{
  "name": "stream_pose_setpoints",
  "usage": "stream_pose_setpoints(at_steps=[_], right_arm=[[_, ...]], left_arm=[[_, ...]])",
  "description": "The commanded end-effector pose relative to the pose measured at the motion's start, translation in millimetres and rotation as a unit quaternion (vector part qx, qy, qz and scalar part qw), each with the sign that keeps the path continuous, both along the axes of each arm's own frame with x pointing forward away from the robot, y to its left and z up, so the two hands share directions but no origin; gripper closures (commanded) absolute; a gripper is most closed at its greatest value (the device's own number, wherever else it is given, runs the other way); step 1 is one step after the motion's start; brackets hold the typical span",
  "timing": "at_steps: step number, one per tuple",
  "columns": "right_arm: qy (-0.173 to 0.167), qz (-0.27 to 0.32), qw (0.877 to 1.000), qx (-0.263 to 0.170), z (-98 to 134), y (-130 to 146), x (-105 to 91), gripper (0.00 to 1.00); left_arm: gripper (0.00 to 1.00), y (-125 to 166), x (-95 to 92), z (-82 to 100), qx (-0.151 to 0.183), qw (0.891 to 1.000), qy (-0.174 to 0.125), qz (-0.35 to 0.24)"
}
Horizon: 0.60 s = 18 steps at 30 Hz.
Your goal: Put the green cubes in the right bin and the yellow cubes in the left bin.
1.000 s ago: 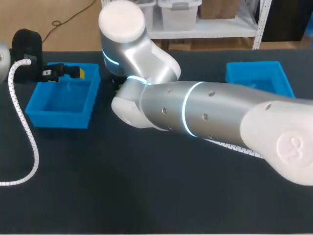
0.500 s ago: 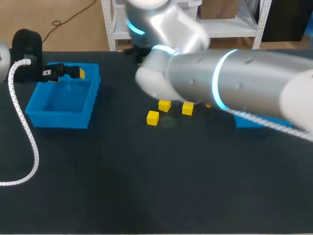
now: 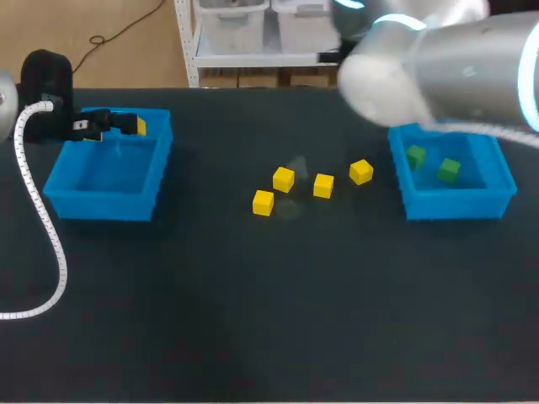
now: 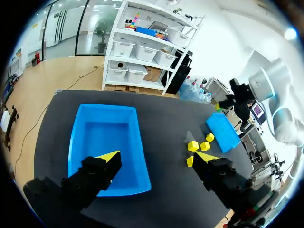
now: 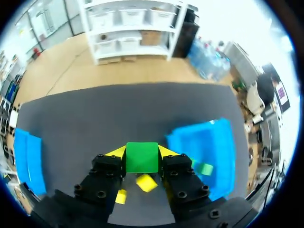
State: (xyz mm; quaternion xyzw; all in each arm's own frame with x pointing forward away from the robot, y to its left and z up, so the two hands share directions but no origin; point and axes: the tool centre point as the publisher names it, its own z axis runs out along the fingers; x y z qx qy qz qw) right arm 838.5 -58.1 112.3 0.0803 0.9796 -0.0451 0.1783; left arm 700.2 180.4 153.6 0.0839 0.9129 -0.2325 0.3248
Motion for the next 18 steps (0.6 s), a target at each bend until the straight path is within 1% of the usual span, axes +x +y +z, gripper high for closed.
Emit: stream_pose_setpoints(at_steps=[1, 4, 8, 14, 18], right_arm=[[-0.168, -0.01, 0.985, -0.025, 10, -110, -69.9, 1.0], [-0.149, -0.028, 0.988, -0.031, -6, -129, -74.2, 1.0], [-0.129, -0.042, 0.99, -0.034, -23, -145, -73.4, 1.0], [-0.11, -0.046, 0.992, -0.032, -39, -154, -72.1, 1.0], [-0.105, -0.046, 0.993, -0.027, -45, -155, -69.7, 1.0]], left_arm=[[0.0, 3, -0.1, -2.5, -0.007, 1.0, -0.004, -0.005], [0.0, 3, -0.1, -2.5, -0.007, 1.0, -0.004, -0.005], [0.0, 3, -0.1, -2.5, -0.007, 1.0, -0.004, -0.005], [0.0, 3, -0.1, -2.5, -0.007, 1.0, -0.004, -0.005], [0.0, 3, -0.1, -2.5, -0.007, 1.0, -0.004, -0.005]])
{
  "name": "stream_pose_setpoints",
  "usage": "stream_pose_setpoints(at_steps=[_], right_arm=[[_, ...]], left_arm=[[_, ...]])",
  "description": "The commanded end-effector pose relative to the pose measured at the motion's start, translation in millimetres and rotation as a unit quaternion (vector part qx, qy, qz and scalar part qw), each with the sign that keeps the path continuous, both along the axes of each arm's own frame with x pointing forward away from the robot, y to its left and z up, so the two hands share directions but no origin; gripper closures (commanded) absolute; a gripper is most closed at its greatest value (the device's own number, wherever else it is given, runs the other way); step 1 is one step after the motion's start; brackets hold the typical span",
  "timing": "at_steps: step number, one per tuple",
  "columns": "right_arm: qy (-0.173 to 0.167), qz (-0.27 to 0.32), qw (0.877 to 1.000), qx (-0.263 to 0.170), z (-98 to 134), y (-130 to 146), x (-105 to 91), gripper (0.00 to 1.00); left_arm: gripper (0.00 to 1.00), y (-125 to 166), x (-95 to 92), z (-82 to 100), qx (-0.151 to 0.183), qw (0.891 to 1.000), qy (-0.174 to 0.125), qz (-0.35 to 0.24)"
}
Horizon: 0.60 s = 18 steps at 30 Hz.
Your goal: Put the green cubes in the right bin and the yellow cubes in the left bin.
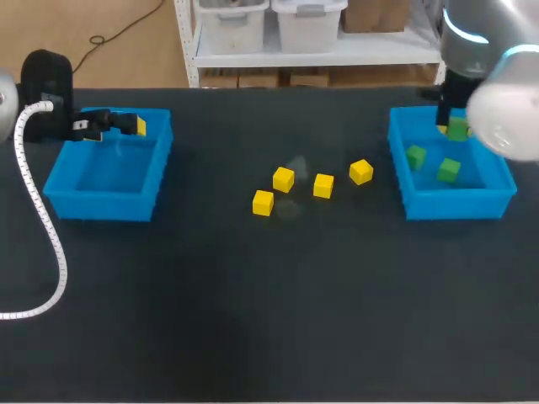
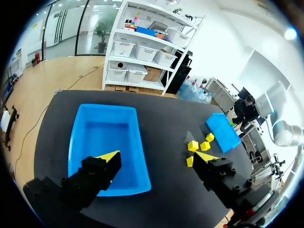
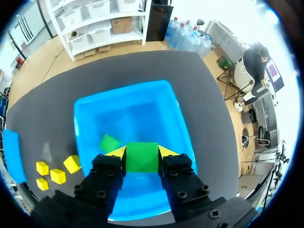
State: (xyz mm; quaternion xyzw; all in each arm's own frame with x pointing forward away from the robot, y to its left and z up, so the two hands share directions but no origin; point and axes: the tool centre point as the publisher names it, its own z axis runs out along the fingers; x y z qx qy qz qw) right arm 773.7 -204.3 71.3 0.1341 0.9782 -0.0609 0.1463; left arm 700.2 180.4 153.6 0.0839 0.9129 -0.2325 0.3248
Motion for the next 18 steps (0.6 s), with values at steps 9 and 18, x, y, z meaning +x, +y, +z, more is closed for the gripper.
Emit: stream_pose_setpoints(at_steps=[9, 18], right_arm=[[-0.132, 0.028, 0.991, -0.011, -3.8, -5.8, -0.8, 0.0], [-0.128, 0.031, 0.991, -0.008, -3.2, -5.5, -2.6, 0.0]], left_arm=[[0.0, 2.9, -0.1, -2.5, -0.007, 1.0, -0.004, -0.005], [0.0, 2.9, -0.1, -2.5, -0.007, 1.0, -0.004, -0.005]])
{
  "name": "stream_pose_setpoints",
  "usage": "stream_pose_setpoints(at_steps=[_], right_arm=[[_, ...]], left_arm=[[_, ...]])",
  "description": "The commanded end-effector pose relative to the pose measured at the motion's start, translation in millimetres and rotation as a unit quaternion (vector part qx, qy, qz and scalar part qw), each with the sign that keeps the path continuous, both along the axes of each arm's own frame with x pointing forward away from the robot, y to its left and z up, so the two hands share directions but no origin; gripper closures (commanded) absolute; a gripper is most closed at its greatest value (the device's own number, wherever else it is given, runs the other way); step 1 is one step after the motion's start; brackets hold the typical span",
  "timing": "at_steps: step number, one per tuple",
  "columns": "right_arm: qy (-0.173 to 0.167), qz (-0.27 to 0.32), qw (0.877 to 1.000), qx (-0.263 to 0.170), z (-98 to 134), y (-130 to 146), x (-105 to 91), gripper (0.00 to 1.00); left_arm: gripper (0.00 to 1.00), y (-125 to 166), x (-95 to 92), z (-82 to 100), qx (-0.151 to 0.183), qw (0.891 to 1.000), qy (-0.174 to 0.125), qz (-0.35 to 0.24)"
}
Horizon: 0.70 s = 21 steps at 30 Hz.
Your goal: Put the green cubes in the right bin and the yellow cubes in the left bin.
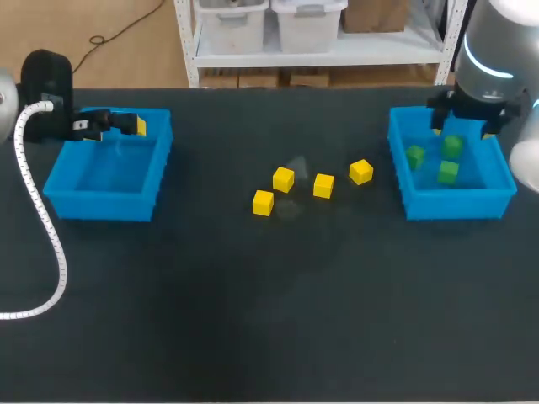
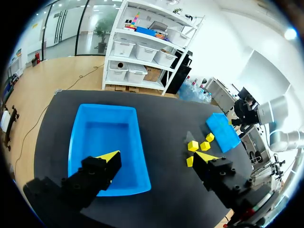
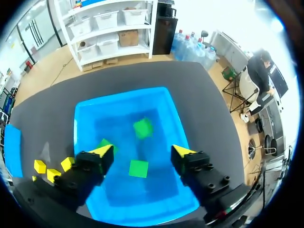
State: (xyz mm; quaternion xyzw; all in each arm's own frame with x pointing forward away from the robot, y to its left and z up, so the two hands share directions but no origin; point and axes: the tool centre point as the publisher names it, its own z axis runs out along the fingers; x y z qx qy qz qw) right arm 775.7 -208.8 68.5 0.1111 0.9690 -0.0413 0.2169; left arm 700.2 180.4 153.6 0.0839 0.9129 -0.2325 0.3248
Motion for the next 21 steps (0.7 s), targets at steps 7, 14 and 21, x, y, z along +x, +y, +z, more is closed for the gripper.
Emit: stream_pose_setpoints(at_steps=[7, 14, 21], right_arm=[[-0.057, 0.001, 0.998, -0.013, 0, -1, -4.7, 0.0], [-0.057, 0.001, 0.998, -0.013, 0, -1, -4.7, 0.0], [-0.057, 0.001, 0.998, -0.013, 0, -1, -4.7, 0.0]], left_arm=[[0.0, -3, 5.3, -1.4, 0.009, 1.0, 0.005, -0.023], [0.0, -52, 34.5, -4.0, 0.119, 0.985, 0.047, -0.116], [0.0, -102, 37.3, -12.3, 0.181, 0.961, 0.034, -0.209]])
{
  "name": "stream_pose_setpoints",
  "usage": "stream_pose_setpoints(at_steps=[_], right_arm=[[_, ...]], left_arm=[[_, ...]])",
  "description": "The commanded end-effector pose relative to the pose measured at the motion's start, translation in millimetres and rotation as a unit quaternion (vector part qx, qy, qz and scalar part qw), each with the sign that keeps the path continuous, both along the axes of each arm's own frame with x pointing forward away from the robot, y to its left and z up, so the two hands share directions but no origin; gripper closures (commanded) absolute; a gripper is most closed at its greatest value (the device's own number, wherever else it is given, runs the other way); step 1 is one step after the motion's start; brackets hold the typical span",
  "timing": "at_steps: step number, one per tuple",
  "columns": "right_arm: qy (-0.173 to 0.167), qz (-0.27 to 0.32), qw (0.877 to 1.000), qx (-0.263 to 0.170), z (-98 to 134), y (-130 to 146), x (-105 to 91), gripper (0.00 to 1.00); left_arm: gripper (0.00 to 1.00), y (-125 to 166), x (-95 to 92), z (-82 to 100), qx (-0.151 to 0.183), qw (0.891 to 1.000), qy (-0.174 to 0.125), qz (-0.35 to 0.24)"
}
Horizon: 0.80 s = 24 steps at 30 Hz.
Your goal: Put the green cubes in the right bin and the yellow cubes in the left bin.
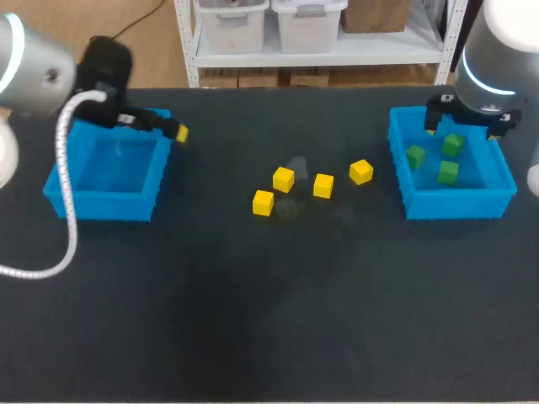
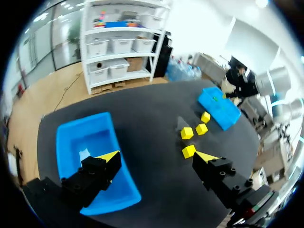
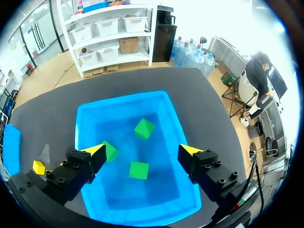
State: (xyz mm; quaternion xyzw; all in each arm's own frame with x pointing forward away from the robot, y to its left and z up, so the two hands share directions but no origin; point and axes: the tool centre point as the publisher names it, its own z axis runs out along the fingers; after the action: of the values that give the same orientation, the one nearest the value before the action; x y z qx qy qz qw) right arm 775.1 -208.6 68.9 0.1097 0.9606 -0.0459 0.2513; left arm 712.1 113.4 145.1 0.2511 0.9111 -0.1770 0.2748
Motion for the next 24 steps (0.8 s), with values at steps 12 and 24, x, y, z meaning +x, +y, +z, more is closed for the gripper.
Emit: stream_pose_setpoints(at_steps=[12, 24], right_arm=[[-0.023, 0.0, 1.0, -0.004, -1, -1, -4.1, 0.0], [-0.023, 0.0, 1.0, -0.004, -1, -1, -4.1, 0.0]], left_arm=[[0.0, -78, 3.4, -49.7, 0.174, 0.967, 0.06, -0.175], [0.0, -88, -25.8, -72.7, 0.209, 0.928, 0.039, -0.306]])
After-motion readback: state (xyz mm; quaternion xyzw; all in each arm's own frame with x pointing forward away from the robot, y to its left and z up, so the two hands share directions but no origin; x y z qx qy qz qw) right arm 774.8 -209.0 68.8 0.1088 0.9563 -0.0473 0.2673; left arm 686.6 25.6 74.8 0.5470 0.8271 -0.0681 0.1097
